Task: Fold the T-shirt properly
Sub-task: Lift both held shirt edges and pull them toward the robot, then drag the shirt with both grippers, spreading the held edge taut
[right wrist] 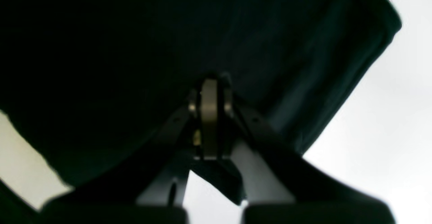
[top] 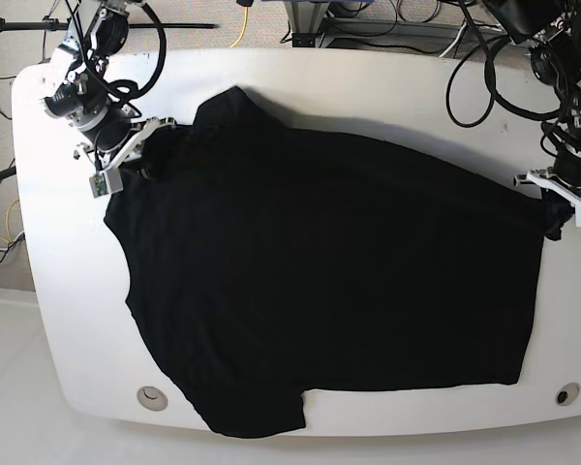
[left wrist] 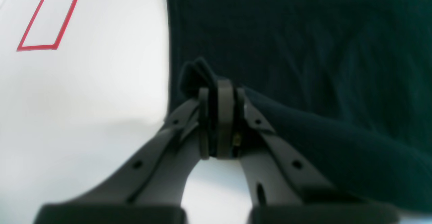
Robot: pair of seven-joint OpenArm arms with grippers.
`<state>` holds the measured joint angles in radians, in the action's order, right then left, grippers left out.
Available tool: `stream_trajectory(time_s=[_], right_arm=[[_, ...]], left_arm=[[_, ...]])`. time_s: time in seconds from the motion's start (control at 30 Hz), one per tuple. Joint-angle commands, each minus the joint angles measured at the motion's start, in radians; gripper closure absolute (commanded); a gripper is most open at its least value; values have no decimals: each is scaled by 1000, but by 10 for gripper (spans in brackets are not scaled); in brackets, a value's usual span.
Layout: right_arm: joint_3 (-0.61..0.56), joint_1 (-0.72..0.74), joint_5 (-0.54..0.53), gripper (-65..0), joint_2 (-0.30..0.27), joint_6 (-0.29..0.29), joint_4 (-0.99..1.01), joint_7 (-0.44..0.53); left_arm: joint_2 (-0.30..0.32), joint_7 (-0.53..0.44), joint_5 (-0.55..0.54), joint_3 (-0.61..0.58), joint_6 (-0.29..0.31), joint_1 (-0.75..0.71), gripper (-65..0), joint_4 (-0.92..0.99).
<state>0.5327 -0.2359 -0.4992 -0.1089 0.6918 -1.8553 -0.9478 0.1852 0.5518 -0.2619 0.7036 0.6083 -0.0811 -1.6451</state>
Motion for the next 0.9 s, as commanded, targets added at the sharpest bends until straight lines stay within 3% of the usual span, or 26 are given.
stream_trajectory(time_s=[0.0,0.43,0.87], right_arm=[[2,40,-13,0,-16,6,6,24],[-5,173,49,-2,-8,6,130,30],[-12,294,54,-4,-29,6,280,39]], left_arm=[[23,-21,-20,1,-11,28,0,11],[24,-25,97,-60,-30,154,0,186],[34,-24,82,-57,-24,233,0,295]])
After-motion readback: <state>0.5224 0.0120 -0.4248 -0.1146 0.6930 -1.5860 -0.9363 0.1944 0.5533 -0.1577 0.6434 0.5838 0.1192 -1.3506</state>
